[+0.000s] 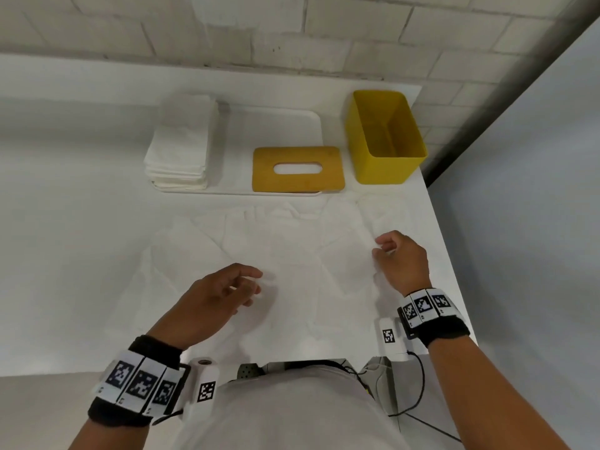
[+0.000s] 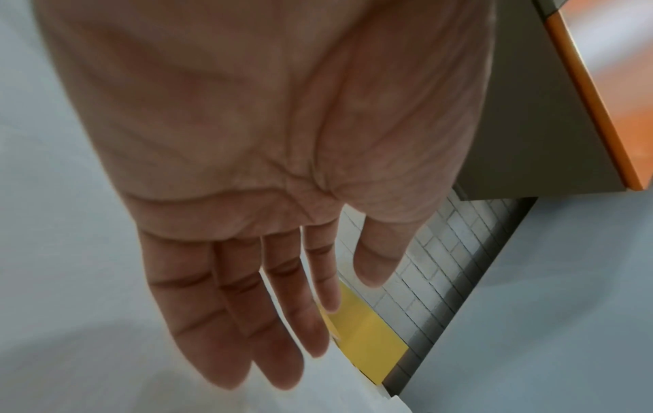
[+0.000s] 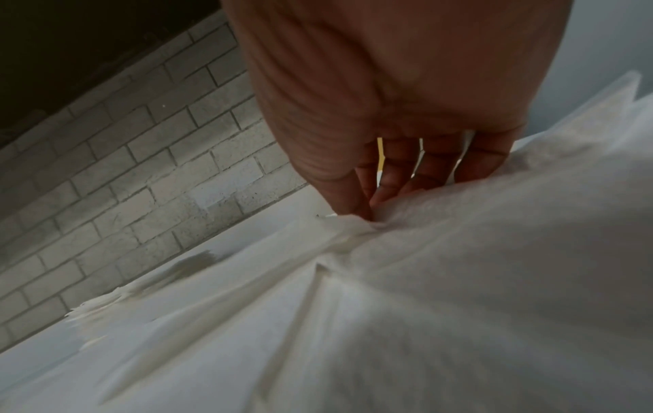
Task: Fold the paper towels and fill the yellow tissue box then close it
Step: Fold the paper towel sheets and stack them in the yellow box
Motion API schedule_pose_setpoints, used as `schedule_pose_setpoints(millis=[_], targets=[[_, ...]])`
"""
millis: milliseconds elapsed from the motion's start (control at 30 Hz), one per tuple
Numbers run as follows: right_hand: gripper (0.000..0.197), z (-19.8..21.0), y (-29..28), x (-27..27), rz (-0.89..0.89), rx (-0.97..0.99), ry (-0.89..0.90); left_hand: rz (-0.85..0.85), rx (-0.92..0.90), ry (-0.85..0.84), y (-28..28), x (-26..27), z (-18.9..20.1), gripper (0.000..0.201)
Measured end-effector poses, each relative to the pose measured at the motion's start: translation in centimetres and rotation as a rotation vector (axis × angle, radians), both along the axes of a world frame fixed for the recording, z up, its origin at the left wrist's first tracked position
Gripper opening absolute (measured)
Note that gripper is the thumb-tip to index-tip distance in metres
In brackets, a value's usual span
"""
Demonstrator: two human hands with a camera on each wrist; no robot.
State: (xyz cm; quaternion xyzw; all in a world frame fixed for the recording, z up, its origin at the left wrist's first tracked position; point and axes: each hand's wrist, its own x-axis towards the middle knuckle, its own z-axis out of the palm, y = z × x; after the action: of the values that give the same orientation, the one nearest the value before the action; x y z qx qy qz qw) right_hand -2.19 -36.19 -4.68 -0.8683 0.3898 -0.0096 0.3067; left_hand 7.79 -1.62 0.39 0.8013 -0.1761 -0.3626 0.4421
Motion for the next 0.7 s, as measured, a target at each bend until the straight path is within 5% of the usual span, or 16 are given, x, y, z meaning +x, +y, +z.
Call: schedule_pose_setpoints(millis=[267, 467, 700], targets=[[0.015, -0.9, -0.8, -0.3, 0.073, -0.035, -0.126, -0.071, 0.060, -0.169, -6.0, -0.3, 0.4, 0.019], [0.011, -1.1, -1.5, -0.6, 0.082, 0.037, -0.141, -0.187, 0.302, -0.319, -14.1, 0.7, -2.0, 0.050], [0.015, 0.0, -1.8, -1.3, 0.045, 0.193, -0.205, -0.143, 0.319, -0.284, -16.4, 1.1, -3.0, 0.025]])
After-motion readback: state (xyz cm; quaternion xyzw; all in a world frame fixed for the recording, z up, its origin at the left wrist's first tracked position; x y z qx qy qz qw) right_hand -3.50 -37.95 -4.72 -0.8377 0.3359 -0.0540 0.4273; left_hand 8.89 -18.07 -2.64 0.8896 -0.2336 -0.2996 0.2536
